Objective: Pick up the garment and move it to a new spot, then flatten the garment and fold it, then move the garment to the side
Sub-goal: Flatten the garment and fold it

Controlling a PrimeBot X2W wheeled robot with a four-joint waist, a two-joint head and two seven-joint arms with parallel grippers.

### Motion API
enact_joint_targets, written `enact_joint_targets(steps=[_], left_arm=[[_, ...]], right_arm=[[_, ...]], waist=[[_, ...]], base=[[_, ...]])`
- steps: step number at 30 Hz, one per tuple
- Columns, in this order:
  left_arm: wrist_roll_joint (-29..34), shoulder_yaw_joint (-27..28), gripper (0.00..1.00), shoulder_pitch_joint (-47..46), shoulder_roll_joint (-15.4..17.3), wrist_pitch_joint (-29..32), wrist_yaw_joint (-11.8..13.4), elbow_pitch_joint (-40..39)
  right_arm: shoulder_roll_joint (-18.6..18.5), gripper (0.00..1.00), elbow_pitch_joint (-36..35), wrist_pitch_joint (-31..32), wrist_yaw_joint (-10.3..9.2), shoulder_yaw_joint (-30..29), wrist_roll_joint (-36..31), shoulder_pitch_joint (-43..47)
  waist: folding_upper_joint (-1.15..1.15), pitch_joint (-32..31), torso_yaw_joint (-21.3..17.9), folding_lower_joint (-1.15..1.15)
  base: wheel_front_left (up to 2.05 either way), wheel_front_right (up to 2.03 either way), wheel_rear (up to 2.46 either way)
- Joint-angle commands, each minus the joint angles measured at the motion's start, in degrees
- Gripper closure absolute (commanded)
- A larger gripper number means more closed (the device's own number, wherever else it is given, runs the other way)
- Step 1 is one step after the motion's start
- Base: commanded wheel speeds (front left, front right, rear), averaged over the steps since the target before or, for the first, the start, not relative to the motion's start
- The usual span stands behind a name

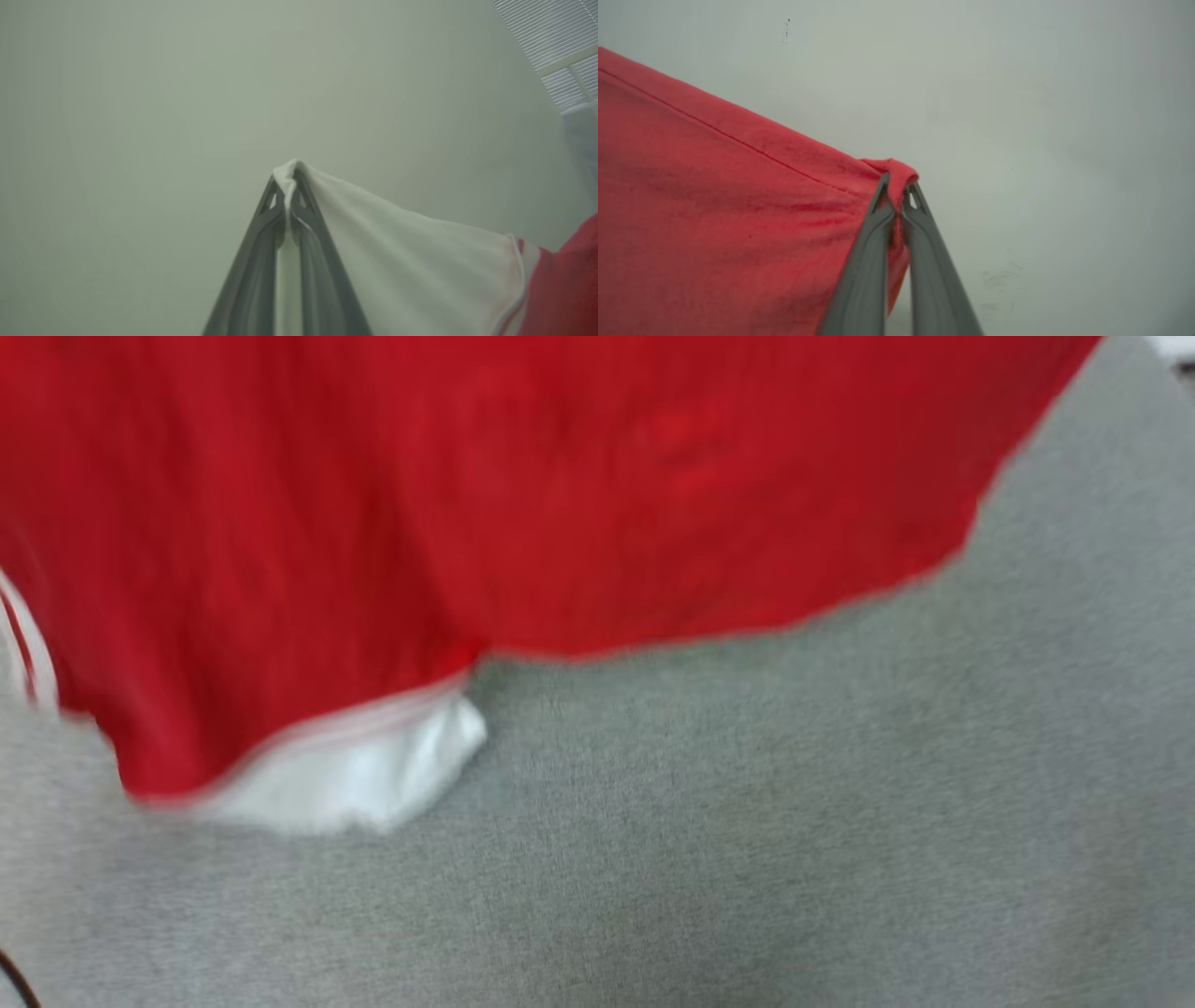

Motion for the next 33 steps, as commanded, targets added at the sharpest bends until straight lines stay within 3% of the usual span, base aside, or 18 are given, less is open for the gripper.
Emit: enact_joint_targets(steps=[1,10,17,25,33], left_arm=[[1.08,-1.73,1.00,-5.86,-0.12,0.23,-1.73,3.35],[6.99,-9.51,1.00,-33.14,-7.06,-2.17,-7.69,24.09],[9.97,-12.00,1.00,-47.64,-12.91,-8.10,-9.57,41.06],[8.79,-13.57,1.00,-47.79,-16.61,-14.31,-11.25,51.86],[6.47,-16.04,1.00,-32.29,-19.86,-19.21,-12.11,54.91]], right_arm=[[0.08,1.00,2.12,-1.35,-0.04,0.44,-1.17,-3.57],[0.04,1.00,16.17,-8.86,-0.04,1.86,-7.69,-20.64],[2.40,1.00,28.19,-17.55,-0.04,2.07,-14.39,-32.45],[5.39,1.00,36.83,-25.86,-0.04,3.08,-18.81,-34.62],[7.16,1.00,43.91,-32.48,-0.04,7.14,-18.06,-25.06]], waist=[[0.00,7.39,0.14,0.00],[0.00,18.39,2.02,0.00],[0.00,23.20,3.51,0.00],[0.00,25.19,5.40,0.00],[0.00,23.02,6.56,0.00]], base=[[0.00,0.00,0.00],[0.00,0.00,0.00],[0.00,0.00,0.00],[0.00,0.00,0.00],[0.00,0.00,0.00]])
